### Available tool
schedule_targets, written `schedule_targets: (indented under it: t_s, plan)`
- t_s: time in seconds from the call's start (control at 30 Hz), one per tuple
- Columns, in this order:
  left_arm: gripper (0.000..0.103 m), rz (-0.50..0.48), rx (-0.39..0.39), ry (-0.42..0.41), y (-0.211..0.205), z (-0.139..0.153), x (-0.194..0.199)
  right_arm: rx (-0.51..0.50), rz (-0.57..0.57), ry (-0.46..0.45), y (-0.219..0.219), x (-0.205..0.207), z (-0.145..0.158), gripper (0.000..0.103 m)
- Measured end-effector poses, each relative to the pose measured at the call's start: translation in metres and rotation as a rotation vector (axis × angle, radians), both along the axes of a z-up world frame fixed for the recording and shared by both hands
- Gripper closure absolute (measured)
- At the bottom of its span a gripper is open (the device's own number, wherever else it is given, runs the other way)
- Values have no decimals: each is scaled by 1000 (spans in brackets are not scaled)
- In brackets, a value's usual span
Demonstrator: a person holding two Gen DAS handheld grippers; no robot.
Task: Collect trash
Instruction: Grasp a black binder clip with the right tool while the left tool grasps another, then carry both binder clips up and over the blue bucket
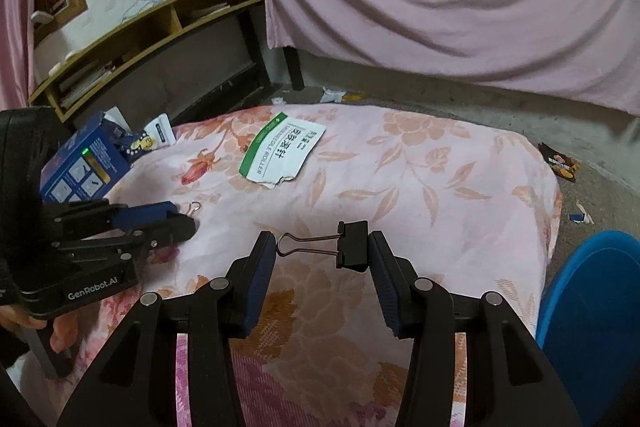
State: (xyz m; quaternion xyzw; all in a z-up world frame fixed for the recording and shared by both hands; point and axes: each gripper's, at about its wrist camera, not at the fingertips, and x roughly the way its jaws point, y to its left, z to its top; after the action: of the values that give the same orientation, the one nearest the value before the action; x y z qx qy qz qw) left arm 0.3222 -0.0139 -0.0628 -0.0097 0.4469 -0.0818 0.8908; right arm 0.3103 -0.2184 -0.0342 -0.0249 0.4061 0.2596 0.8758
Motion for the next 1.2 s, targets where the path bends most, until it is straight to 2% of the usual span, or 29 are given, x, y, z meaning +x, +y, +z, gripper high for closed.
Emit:
schedule_targets:
  t_s: [0.1,0.27,0.5,0.83,1.03,1.2]
  plan:
    - [80,41,-45,-68,9,10,-10,11,-11,-34,-4,-6,5,58]
    - [80,99,-71,-183,28,27,-35,47,-19,-97,-9,-15,15,58]
    - [80,124,-100,-302,27,52,-58,121,-39,-246,-18,-35,38,58]
    - [80,12,-98,-519,-26,115,-81,240,-173,-493,-69,-66,79,58]
    - [80,-89,-86,-602,-70,146,-86,260,-279,-613,-109,-85,95,57]
    - [80,-171,-62,-644,-112,161,-91,278,-370,-659,-146,-96,101,57]
